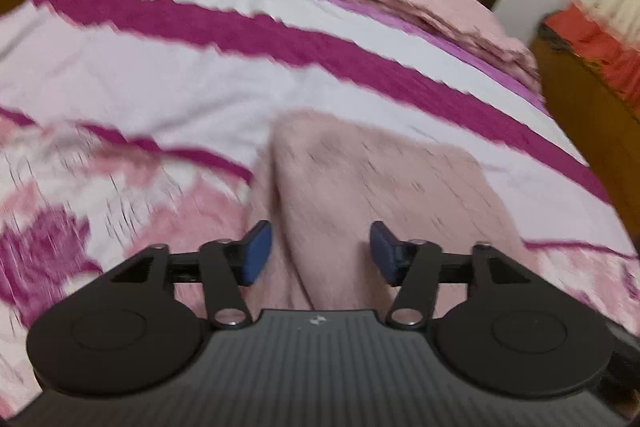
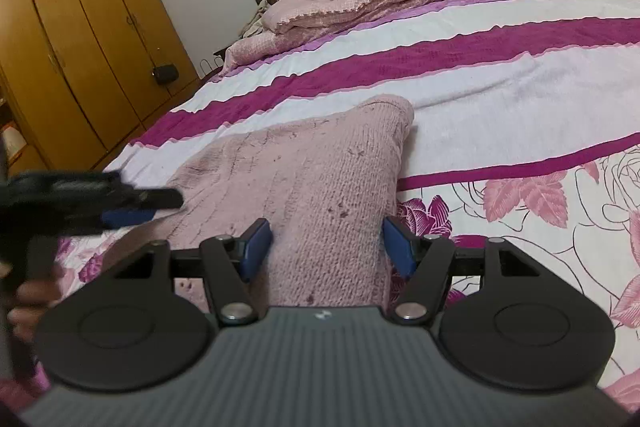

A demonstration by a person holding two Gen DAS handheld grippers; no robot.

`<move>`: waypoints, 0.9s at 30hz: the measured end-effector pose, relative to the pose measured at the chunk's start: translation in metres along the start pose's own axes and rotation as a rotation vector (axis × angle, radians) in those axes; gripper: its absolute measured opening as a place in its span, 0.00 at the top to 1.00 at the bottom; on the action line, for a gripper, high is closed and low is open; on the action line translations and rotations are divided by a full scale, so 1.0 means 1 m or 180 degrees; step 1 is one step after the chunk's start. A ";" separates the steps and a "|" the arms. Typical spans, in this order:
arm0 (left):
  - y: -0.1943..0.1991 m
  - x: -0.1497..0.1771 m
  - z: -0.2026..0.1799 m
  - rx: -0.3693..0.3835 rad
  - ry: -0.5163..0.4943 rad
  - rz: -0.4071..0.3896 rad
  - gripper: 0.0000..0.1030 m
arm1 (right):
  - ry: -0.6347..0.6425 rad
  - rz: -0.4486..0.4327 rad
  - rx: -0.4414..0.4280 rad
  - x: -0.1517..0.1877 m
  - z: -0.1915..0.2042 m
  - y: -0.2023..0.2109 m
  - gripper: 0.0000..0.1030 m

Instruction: Fold small clothes

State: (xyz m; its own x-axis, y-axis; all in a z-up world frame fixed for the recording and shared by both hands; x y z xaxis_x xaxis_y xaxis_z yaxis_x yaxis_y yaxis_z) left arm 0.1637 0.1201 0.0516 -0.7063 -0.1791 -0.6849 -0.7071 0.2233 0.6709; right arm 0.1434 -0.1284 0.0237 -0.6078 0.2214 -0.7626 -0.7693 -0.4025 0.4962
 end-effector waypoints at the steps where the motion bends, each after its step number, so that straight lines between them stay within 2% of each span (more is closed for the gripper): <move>1: 0.002 0.007 -0.002 0.0060 0.0008 0.0072 0.37 | 0.0015 -0.0002 0.0011 0.001 0.001 0.000 0.37; 3: 0.006 0.019 -0.006 0.0103 -0.0033 0.0128 0.40 | 0.0048 0.0001 0.0032 0.002 0.003 -0.001 0.37; 4: 0.007 0.024 -0.009 -0.0005 -0.0139 0.0119 0.48 | 0.0063 0.0004 0.0032 0.002 0.004 -0.002 0.36; 5: 0.009 0.028 -0.011 -0.0119 -0.0238 0.0105 0.61 | 0.0077 0.0012 0.0008 0.001 0.006 -0.002 0.36; 6: 0.012 0.031 -0.009 -0.0203 -0.0243 0.0072 0.64 | 0.0100 0.0021 -0.0028 0.000 0.010 -0.001 0.36; 10: 0.019 0.043 0.009 -0.0327 -0.0047 0.0047 0.64 | 0.0515 0.0017 -0.0047 -0.001 0.033 0.002 0.36; 13: 0.020 0.038 0.013 -0.0200 0.0022 0.0031 0.61 | 0.0536 0.0089 0.0064 -0.001 0.031 -0.001 0.34; 15: 0.020 0.031 0.013 -0.0168 0.0068 -0.0013 0.47 | 0.0320 0.0094 0.0035 -0.006 0.020 0.002 0.33; 17: 0.013 0.024 0.015 -0.0234 0.0113 0.0040 0.33 | 0.0010 0.0059 -0.0038 -0.011 0.006 0.006 0.25; 18: 0.008 0.021 0.016 -0.0287 0.0121 0.0088 0.30 | -0.0131 0.0054 -0.0069 -0.012 -0.001 0.007 0.23; 22: -0.009 0.014 0.016 -0.0238 0.0177 0.0176 0.28 | -0.0375 0.0247 -0.0094 -0.011 -0.020 -0.004 0.21; 27: -0.023 0.020 0.016 0.0126 0.0326 0.0291 0.23 | -0.0623 0.0375 -0.0301 0.001 -0.028 -0.018 0.20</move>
State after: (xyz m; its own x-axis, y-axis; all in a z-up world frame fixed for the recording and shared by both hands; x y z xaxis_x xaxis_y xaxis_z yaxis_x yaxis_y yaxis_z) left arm 0.1662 0.1271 0.0174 -0.7689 -0.2527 -0.5873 -0.6392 0.2804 0.7161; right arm 0.1623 -0.1452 0.0021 -0.7258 0.3323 -0.6023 -0.6746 -0.5152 0.5287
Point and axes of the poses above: each gripper's, at about its wrist camera, not at the fingertips, and y roughly against the way its jaws point, z to its left, x to its underside, the point moved 4 cm from there along -y, roughly the way its jaws point, and after that the axes turned 4 degrees about -y, right-handed, at the moved point
